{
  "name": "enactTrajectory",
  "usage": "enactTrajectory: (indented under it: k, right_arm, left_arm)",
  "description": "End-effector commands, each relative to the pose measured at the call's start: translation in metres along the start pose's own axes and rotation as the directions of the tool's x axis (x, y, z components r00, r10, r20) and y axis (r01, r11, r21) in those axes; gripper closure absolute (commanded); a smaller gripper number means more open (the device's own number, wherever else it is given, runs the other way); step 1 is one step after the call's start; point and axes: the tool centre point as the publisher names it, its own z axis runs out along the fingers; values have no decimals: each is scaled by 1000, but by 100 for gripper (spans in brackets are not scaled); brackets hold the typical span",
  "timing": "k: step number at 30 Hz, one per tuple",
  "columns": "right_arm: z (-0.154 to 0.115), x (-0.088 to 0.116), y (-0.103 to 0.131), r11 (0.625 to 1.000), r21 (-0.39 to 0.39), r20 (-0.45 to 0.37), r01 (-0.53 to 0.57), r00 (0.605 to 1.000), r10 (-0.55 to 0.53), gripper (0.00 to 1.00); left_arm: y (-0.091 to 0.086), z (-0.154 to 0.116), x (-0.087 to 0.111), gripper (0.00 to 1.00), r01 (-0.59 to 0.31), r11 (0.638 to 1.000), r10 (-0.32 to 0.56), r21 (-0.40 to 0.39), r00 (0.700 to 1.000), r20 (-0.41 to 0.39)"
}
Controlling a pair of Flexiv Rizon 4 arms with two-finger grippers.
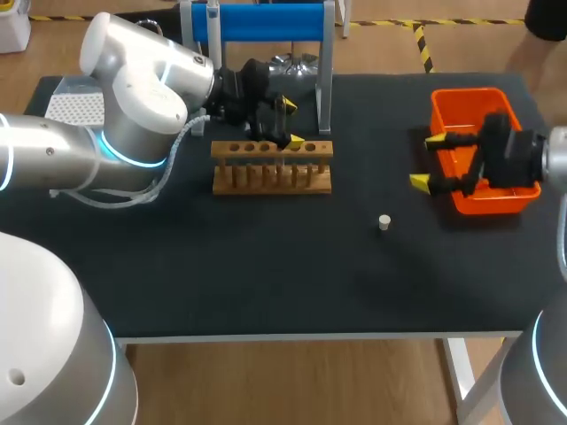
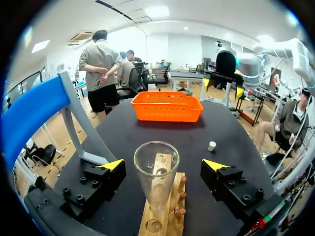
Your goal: Invert the test tube, pick up the pipette, mount the tip to pipette, aspirate from beaker and dispense into the tube, eject the tip, return the pipette, and cap with the stopper.
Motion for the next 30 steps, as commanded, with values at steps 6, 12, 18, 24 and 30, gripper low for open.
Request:
enactTrajectory:
  k: [6,12,18,24,30]
  right_arm:
    - [8,29,-33,999,3,70,-32,997,32,0]
    - [21,35,-48,999,16,84,-36,996,34,0]
    - [31,37,-60,999,35,81,-35,996,32,0]
    - [39,35,-72,998,52,96,-42,995,37,0]
    - [47,36,-82,996,72,101,-46,994,39,0]
  left_arm:
    - [0,0,-1,0,0,1000,0,0,1000,-5]
    - [0,0,-1,0,0,1000,0,0,1000,-5]
    - [0,0,-1,0,0,1000,0,0,1000,-5]
    - [0,0,-1,0,0,1000,0,0,1000,-5]
    - [0,0,-1,0,0,1000,0,0,1000,-5]
